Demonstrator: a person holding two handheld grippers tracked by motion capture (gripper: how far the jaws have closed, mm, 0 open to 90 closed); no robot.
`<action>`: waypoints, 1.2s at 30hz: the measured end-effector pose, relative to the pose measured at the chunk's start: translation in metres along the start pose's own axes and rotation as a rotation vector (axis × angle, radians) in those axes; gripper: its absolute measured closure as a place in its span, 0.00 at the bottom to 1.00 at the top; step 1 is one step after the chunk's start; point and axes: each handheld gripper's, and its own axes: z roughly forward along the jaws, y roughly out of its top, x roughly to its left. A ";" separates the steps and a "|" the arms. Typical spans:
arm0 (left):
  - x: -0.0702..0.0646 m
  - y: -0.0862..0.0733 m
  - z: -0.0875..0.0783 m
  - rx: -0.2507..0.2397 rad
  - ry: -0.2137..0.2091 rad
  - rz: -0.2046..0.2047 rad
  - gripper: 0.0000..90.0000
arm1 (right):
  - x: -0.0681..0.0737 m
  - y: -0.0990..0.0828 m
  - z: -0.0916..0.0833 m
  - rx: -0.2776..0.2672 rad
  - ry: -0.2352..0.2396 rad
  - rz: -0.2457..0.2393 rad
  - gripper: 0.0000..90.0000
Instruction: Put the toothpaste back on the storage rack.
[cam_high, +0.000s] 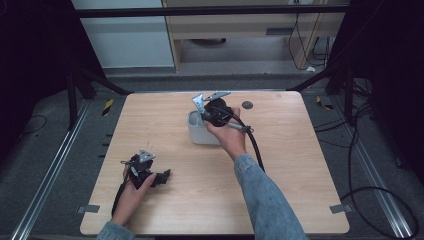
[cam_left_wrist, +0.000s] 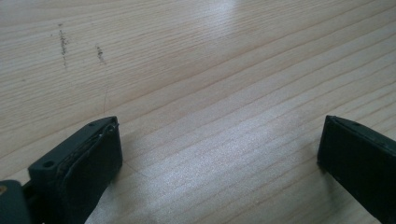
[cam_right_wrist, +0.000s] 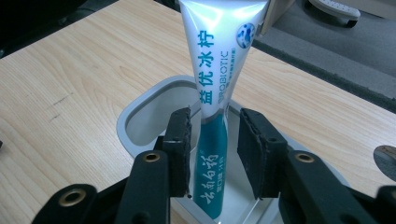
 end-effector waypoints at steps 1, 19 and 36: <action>0.000 0.000 0.000 0.000 0.000 0.000 0.00 | -0.001 0.000 -0.001 -0.002 -0.001 0.001 0.69; 0.000 0.000 0.000 0.000 0.000 0.000 0.00 | -0.007 -0.002 -0.021 -0.025 0.019 0.033 0.49; 0.000 0.000 0.000 0.005 0.000 0.006 0.00 | -0.018 -0.011 -0.045 -0.091 0.023 0.028 0.29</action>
